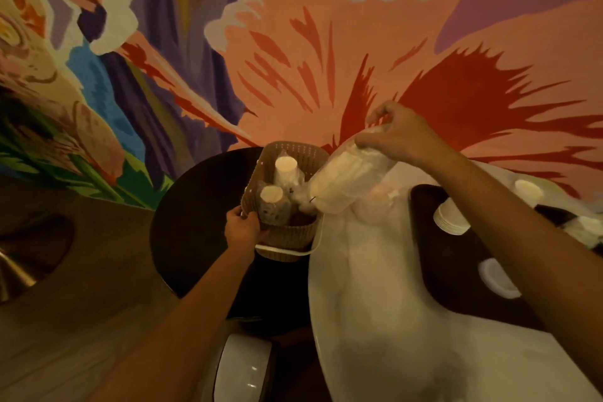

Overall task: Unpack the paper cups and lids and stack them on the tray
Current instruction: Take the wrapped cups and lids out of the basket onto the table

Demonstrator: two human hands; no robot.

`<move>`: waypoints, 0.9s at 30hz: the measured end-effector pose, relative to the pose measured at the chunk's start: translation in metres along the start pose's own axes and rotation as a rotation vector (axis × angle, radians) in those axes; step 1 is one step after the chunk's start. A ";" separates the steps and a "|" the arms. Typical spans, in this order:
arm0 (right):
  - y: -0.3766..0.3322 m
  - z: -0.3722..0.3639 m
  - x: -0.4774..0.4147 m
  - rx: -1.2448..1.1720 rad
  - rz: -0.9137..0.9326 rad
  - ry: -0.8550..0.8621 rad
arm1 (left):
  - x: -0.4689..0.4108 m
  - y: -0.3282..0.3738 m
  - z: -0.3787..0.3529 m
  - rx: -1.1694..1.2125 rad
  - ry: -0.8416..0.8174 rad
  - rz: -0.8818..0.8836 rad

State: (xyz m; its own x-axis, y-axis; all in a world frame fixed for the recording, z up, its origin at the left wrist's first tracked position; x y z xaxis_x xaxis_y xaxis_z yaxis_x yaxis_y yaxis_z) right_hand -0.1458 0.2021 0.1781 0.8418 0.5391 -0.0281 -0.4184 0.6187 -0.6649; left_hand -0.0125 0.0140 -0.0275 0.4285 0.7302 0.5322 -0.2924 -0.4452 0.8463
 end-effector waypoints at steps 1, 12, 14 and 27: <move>0.003 0.005 0.004 0.022 -0.011 -0.007 | 0.002 -0.001 0.002 -0.009 0.010 -0.011; 0.057 -0.021 0.034 0.296 -0.206 -0.244 | 0.014 -0.002 0.003 0.035 0.061 -0.055; 0.071 -0.030 0.035 0.310 -0.252 -0.266 | 0.016 -0.002 0.004 0.079 0.067 -0.041; 0.100 -0.039 0.021 0.387 -0.340 -0.432 | 0.016 0.007 0.040 -0.469 -0.158 -0.346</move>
State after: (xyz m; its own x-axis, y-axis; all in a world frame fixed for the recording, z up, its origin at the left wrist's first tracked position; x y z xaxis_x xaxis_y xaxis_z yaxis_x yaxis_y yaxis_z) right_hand -0.1568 0.2529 0.0821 0.7702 0.4082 0.4901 -0.3138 0.9115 -0.2661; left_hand 0.0263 0.0014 -0.0120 0.6772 0.6903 0.2548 -0.4440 0.1072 0.8896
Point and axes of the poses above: each hand's wrist, its own x-axis away from the middle knuckle, its own z-axis out of the back of the hand, y = z × x, the point moved 1 cm from there along -x, towards the middle knuckle, and after that the axes turned 1 degree about -z, right-handed, at the moved point
